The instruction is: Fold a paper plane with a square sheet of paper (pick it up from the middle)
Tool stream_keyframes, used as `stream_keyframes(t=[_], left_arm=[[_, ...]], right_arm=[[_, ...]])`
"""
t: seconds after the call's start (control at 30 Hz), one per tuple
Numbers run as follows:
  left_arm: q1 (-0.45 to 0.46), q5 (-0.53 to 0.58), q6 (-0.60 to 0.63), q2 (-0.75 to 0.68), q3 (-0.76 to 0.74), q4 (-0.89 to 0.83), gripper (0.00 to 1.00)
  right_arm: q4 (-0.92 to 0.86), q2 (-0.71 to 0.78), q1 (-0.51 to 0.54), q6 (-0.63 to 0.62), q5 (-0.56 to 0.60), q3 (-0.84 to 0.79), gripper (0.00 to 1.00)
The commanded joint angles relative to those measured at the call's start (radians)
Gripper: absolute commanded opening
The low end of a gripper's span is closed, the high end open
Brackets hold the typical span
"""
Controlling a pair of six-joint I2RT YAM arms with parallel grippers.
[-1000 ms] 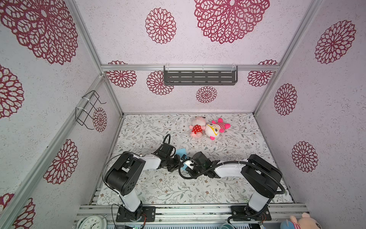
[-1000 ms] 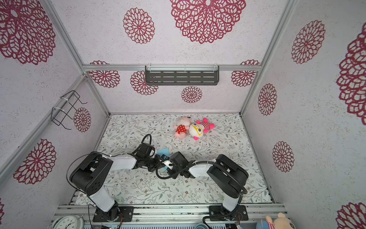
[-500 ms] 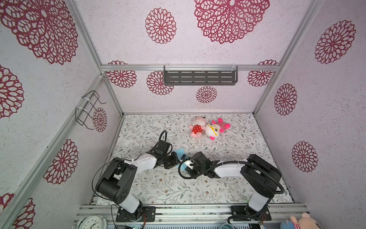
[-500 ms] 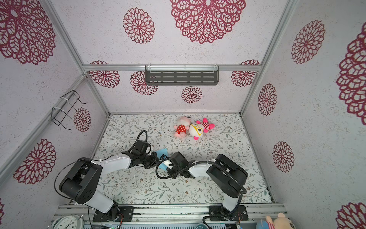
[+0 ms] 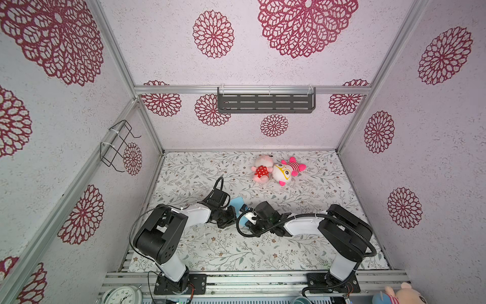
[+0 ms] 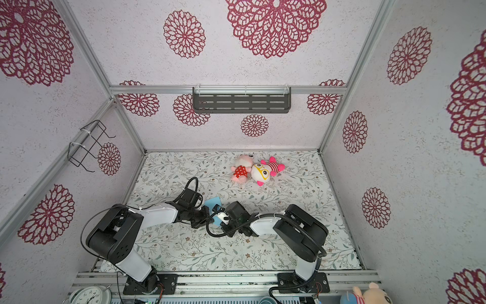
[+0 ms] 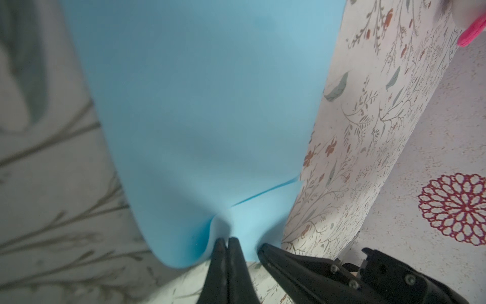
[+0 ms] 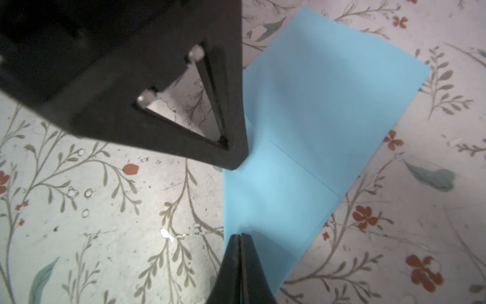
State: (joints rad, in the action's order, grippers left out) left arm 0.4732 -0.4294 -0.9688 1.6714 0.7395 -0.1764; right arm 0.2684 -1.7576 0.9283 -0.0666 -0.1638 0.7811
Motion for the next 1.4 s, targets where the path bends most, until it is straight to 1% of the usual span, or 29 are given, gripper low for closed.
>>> stream_keyframes(t=[0.0, 0.2, 0.4, 0.5, 0.63, 0.77, 0.93, 1.13, 1.37], left_arm=[[0.002, 0.069, 0.022, 0.025, 0.012, -0.071, 0.02], [0.004, 0.132, 0.049, 0.049, 0.026, -0.151, 0.00], [0.003, 0.144, 0.056, 0.063, 0.023, -0.175, 0.00], [0.003, 0.144, 0.056, 0.069, 0.024, -0.175, 0.00], [0.003, 0.145, 0.055, 0.076, 0.026, -0.177, 0.00], [0.004, 0.144, 0.054, 0.079, 0.024, -0.177, 0.00], [0.004, 0.141, 0.060, 0.086, 0.031, -0.184, 0.00], [0.001, 0.146, 0.063, 0.087, 0.029, -0.192, 0.00], [0.000, 0.152, 0.074, 0.091, 0.030, -0.206, 0.00]], right_arm=[[-0.064, -0.029, 0.005, 0.017, 0.004, 0.005, 0.08], [-0.064, -0.017, 0.000, 0.026, -0.005, 0.001, 0.08], [-0.036, 0.073, -0.033, 0.070, -0.123, 0.020, 0.09], [-0.020, 0.057, -0.033, 0.084, -0.178, 0.039, 0.08], [-0.015, -0.003, -0.033, 0.099, -0.170, 0.057, 0.08], [-0.011, -0.014, -0.033, 0.106, -0.132, 0.054, 0.07], [-0.052, -0.031, -0.034, 0.100, -0.105, 0.056, 0.06], [-0.100, 0.000, -0.036, 0.087, -0.077, 0.017, 0.05], [-0.136, 0.066, -0.055, 0.093, -0.079, -0.040, 0.04]])
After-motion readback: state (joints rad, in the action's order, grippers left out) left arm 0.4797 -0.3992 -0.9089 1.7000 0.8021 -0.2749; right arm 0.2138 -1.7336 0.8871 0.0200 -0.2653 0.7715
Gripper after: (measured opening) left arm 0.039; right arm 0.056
